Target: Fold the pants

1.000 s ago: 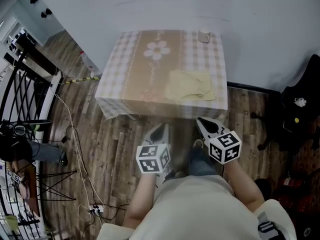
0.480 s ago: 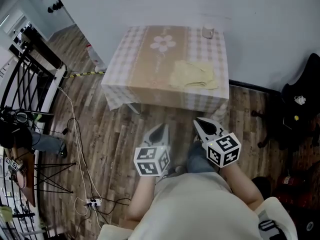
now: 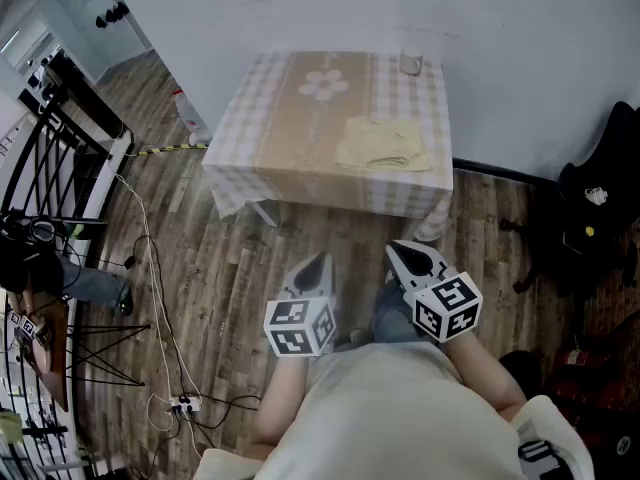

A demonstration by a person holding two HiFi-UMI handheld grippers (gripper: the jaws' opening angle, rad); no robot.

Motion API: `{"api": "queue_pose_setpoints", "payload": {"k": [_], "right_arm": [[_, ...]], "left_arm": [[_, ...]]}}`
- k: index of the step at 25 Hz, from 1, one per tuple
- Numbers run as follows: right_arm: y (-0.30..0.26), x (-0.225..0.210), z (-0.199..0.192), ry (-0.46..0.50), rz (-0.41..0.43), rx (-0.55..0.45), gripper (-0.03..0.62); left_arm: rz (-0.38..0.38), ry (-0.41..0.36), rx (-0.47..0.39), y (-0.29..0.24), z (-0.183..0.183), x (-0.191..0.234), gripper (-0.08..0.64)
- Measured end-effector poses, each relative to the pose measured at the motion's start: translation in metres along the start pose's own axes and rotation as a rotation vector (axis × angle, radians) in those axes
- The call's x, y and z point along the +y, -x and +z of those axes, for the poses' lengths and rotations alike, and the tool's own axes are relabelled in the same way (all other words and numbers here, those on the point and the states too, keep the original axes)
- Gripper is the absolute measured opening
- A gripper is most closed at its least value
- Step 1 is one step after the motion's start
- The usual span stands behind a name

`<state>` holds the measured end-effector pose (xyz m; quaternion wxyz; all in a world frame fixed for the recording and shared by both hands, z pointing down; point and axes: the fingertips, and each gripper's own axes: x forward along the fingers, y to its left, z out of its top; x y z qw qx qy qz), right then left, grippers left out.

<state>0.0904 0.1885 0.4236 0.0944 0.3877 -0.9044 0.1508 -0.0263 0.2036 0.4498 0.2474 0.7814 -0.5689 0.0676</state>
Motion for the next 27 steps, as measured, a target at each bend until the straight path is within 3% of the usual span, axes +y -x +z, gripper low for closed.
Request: {"api": "queue_pose_setpoints", "payload": {"k": [27], "right_arm": [[0.009,0.006,0.018,0.017,0.015,-0.059,-0.001]], "left_arm": [[-0.042,-0.016,-0.012,-0.002,0.005,-0.016,0.012]]}}
